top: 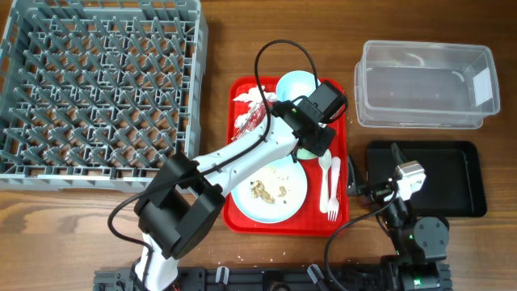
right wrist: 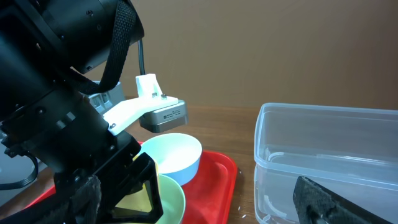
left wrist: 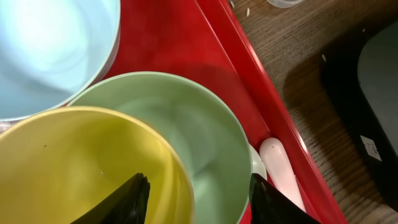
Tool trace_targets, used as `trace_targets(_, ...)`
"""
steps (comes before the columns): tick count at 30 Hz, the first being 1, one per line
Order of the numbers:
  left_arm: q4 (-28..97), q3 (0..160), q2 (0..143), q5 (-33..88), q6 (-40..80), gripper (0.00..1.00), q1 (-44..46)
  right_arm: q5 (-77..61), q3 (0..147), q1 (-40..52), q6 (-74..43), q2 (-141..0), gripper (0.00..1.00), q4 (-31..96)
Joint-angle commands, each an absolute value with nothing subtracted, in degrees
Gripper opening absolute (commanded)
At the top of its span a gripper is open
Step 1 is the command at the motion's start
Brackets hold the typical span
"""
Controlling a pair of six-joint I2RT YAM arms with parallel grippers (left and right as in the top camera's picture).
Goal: Sort waste into correct bins and load items into the dishwasher rack
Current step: 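Grasp the yellow cup with the left gripper and lift it, then carry the yellow cup left and lower it into the dish rack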
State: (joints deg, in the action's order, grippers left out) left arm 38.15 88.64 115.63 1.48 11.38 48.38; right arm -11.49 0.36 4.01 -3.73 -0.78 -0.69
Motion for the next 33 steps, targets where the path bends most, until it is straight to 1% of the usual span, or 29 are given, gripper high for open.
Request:
trace_targets(1,38.5,89.5,117.6,0.5,10.7,0.52,48.6,-11.0,0.3,3.9,-3.1,-0.6,1.0,-0.8)
trace_targets(2,38.5,89.5,117.7,0.5,10.7,0.52,48.6,-11.0,0.3,3.9,-3.1,-0.6,1.0,-0.8)
trace_targets(3,38.5,89.5,117.8,0.5,10.7,0.47,48.5,-11.0,0.3,3.9,-3.1,-0.6,1.0,-0.8)
trace_targets(6,38.3,89.5,117.8,0.5,10.7,0.42,48.5,-11.0,0.3,3.9,-3.1,-0.6,1.0,-0.8)
trace_targets(7,38.2,89.5,117.8,0.5,10.7,0.38,48.5,-11.0,0.3,3.9,-3.1,-0.6,1.0,-0.8)
trace_targets(8,38.1,89.5,117.8,0.5,10.7,0.33,48.5,-11.0,0.3,3.9,-3.1,-0.6,1.0,-0.8)
trace_targets(10,37.8,89.5,117.8,0.5,10.7,0.18,48.5,-11.0,0.3,3.9,-3.1,-0.6,1.0,-0.8)
trace_targets(11,37.7,89.5,117.8,0.5,10.7,0.12,48.5,-11.0,0.3,3.9,-3.1,-0.6,1.0,-0.8)
trace_targets(13,37.6,89.5,117.6,0.5,10.7,0.04,48.5,-11.0,0.3,3.9,-3.1,-0.6,1.0,-0.8)
trace_targets(21,37.7,89.5,112.4,0.5,11.5,0.04,48.2,-11.0,0.3,3.9,-3.1,-0.6,0.99,-0.8)
trace_targets(26,38.4,89.5,103.0,0.6,18.6,0.04,45.3,-11.0,0.3,3.9,-3.1,-0.6,1.0,-0.8)
trace_targets(29,40.0,89.5,96.9,3.1,20.3,0.04,41.4,-11.0,0.3,3.9,-3.1,-0.6,1.0,-0.8)
trace_targets(32,42.2,89.5,92.0,10.6,20.3,0.04,35.6,-11.0,0.3,3.9,-3.1,-0.6,1.0,-0.8)
trace_targets(33,44.2,89.5,89.6,17.4,20.2,0.04,29.1,-11.0,0.3,3.9,-3.1,-0.6,1.0,-0.8)
